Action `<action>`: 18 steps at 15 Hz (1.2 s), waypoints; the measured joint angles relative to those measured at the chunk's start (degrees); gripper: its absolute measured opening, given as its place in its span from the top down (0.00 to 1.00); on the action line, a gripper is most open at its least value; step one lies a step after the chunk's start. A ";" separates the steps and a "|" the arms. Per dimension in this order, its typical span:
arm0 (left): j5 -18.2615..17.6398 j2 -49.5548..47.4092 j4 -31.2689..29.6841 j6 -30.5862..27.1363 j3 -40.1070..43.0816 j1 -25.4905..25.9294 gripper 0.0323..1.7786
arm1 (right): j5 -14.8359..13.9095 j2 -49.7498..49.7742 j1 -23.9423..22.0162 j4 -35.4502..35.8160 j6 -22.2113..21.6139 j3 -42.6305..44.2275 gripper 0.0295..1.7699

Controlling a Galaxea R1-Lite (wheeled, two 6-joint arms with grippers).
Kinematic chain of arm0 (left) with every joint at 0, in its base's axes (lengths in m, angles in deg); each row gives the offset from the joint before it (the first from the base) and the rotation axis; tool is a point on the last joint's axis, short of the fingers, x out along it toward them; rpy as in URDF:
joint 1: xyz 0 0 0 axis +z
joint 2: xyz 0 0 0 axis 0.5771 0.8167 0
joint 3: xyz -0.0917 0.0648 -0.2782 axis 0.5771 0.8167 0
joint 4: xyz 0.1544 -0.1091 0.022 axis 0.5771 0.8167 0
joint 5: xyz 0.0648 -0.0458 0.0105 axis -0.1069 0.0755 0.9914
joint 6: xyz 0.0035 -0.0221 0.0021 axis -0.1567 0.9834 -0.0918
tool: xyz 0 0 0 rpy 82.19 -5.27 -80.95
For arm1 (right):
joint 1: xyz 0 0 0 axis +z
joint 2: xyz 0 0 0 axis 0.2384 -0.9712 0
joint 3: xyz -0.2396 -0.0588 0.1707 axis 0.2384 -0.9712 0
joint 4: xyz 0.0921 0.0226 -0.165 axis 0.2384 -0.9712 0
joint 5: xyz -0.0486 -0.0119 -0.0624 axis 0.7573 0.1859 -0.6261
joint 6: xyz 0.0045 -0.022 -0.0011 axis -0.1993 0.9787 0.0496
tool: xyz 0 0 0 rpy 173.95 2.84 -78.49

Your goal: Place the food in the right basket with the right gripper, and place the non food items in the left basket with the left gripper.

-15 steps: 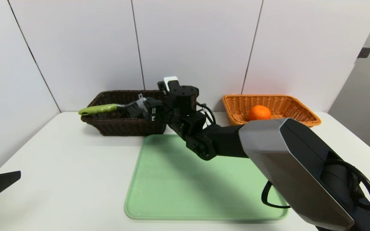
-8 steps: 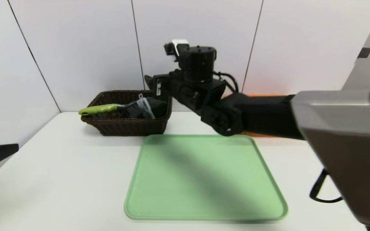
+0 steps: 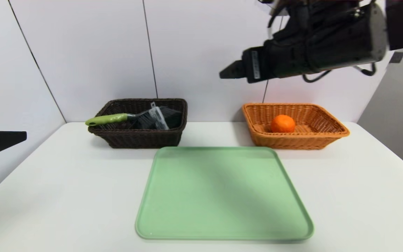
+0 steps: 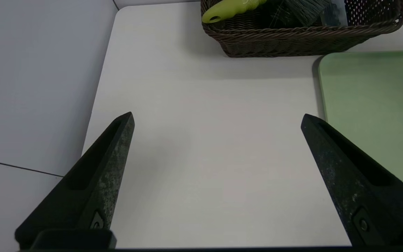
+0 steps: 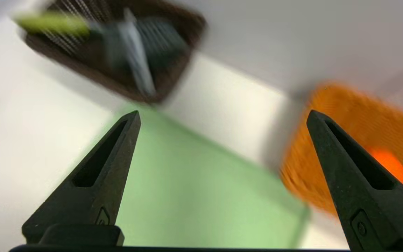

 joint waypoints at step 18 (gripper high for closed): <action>-5.29 -33.84 7.56 -6.41 16.07 12.24 0.05 | -7.80 48.57 -22.47 -44.98 -8.98 -29.18 0.04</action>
